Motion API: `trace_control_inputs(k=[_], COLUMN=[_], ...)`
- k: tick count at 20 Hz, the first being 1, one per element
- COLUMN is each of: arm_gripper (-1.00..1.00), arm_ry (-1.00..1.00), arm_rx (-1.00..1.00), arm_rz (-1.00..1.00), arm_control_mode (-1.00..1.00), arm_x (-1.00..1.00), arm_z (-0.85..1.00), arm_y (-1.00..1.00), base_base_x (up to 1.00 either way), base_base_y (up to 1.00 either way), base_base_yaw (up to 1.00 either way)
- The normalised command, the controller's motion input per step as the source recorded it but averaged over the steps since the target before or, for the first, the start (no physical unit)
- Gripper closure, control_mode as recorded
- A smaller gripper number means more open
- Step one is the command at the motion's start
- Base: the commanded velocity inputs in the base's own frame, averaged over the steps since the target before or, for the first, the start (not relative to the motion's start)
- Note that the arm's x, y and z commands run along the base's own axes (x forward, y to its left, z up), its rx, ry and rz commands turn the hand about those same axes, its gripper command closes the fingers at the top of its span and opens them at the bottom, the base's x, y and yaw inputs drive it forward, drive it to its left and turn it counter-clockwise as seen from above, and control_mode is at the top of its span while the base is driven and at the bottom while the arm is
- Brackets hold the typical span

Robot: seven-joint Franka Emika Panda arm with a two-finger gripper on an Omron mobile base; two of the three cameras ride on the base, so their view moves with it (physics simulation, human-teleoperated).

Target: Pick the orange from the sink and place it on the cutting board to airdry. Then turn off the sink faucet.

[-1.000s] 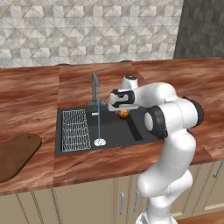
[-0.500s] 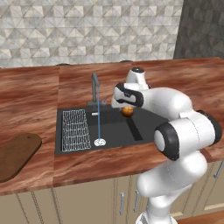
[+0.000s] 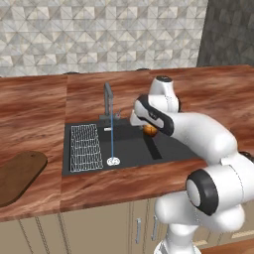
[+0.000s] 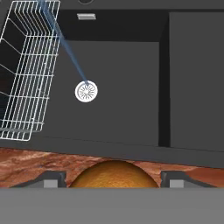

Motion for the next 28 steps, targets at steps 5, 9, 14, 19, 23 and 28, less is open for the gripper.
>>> trace_control_inputs(k=[5,9,14,19,23,28], arm_gripper=[1.0,1.0,1.0,1.0,1.0,1.0], arm_ry=[-0.11,-0.13,0.0,0.0,0.0,0.0], arm_rx=[0.0,0.0,0.02,0.04,0.01,0.0], arm_rz=[0.0,0.0,-0.01,0.0,0.0,0.02], arm_control_mode=[-1.0,-1.0,-1.0,-1.0,-1.0,-1.0], arm_x=[-0.7,-0.7,-0.54,-0.47,-0.44,-0.29], arm_z=[0.09,0.0,0.0,0.1,0.18,0.14], arm_y=[0.22,0.22,0.22,0.22,0.34,0.44], base_base_x=[0.0,0.0,0.0,0.0,0.0,0.0], base_base_y=[0.0,0.0,0.0,0.0,0.0,0.0], base_base_yaw=[0.0,0.0,0.0,0.0,0.0,0.0])
